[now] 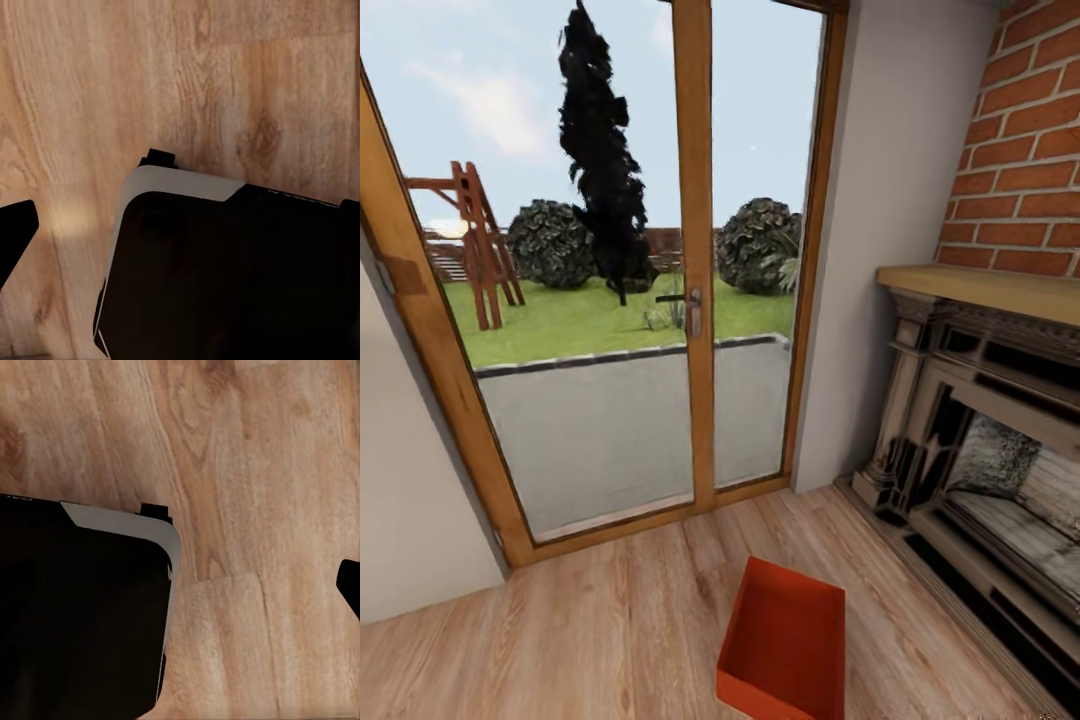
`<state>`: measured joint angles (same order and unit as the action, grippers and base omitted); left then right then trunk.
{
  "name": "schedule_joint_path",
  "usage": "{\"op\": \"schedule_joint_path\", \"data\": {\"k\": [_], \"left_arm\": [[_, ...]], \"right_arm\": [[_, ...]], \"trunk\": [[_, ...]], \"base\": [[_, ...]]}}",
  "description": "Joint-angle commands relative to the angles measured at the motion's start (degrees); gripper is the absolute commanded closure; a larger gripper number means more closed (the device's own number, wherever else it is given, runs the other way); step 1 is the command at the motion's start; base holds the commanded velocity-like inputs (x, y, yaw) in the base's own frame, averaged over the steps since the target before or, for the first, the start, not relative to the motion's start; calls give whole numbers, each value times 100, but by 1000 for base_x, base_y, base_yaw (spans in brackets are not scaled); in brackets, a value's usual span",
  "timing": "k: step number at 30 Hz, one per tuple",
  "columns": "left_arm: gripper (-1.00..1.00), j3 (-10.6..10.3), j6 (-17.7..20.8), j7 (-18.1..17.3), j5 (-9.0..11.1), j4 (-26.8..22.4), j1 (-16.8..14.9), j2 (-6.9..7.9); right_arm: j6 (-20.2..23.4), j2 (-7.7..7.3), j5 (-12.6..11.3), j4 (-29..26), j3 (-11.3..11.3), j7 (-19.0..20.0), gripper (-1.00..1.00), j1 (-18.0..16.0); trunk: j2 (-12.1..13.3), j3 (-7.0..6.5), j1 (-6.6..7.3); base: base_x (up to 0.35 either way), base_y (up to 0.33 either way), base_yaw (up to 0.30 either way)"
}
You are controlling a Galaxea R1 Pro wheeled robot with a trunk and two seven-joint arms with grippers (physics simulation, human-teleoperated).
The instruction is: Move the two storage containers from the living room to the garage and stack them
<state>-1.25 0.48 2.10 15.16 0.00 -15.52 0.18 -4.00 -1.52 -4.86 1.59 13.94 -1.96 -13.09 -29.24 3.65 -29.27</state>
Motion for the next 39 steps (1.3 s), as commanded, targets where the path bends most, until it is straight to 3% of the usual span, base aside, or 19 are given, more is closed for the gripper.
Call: {"op": "schedule_joint_path", "data": {"k": [1,10,22,39], "left_arm": [[-100,-16,5,10,38,0,-4,0],[-100,-16,5,10,39,0,-4,0],[-100,-16,5,11,39,0,-4,2],[-100,-16,5,12,39,0,-4,1]], "right_arm": [[-31,2,-51,17,48,-6,-100,-9],[-32,2,-51,17,48,-6,-100,-9],[-36,2,-51,17,47,-6,-100,-9],[-39,2,-54,17,47,-6,-100,-9]], "trunk": [[-10,11,-3],[-10,11,-3],[-10,11,-3],[-10,11,-3]], "base": [[0,0,-243],[19,0,-243],[236,0,-236],[8,0,-229]]}}
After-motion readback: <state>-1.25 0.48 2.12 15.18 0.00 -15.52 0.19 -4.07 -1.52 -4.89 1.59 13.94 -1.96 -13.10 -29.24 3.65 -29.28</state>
